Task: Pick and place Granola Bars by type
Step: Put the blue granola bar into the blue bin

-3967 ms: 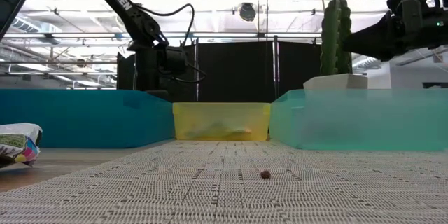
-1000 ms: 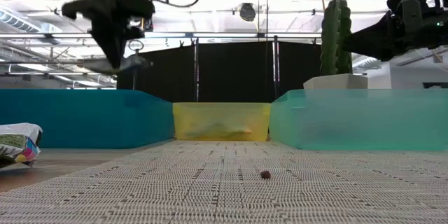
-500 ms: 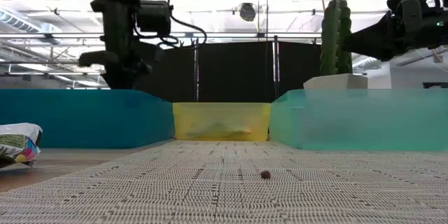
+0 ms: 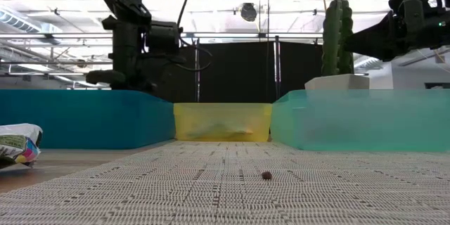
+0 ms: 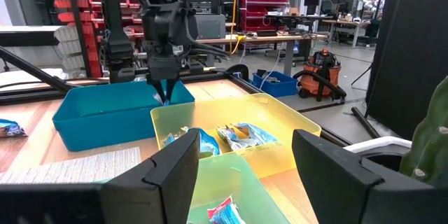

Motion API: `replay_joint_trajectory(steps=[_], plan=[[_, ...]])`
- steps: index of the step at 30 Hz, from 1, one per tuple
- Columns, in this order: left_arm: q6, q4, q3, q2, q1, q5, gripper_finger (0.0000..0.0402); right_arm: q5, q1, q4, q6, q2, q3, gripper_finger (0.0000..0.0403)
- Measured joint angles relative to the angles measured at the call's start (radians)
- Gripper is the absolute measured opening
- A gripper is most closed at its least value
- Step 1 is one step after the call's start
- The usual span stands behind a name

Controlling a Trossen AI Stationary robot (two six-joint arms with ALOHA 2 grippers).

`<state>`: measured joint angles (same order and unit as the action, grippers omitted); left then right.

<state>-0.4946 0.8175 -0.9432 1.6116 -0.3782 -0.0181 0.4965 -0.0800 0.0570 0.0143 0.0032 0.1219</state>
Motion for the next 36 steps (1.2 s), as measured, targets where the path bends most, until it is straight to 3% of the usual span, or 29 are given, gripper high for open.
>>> replay_joint_trajectory(steps=[9, 24, 30, 36], plan=[[-0.005, 0.027, 0.0, 0.0, -0.008, 0.001, 0.0106, 0.0, 0.0, 0.0, 0.0, 0.0, 0.0, 0.0222], [0.084, 0.066, -0.003, -0.058, -0.004, 0.015, 0.0316, 0.0, 0.0, 0.0, 0.0, 0.0, 0.0, 0.0222], [0.129, 0.083, -0.003, -0.177, 0.028, 0.025, 0.0356, 0.0, 0.0, 0.0, 0.0, 0.0, 0.0, 0.0222], [0.236, 0.127, -0.038, -0.317, 0.104, 0.103, 0.036, 0.0, 0.0, 0.0, 0.0, 0.0, 0.0, 0.0222]])
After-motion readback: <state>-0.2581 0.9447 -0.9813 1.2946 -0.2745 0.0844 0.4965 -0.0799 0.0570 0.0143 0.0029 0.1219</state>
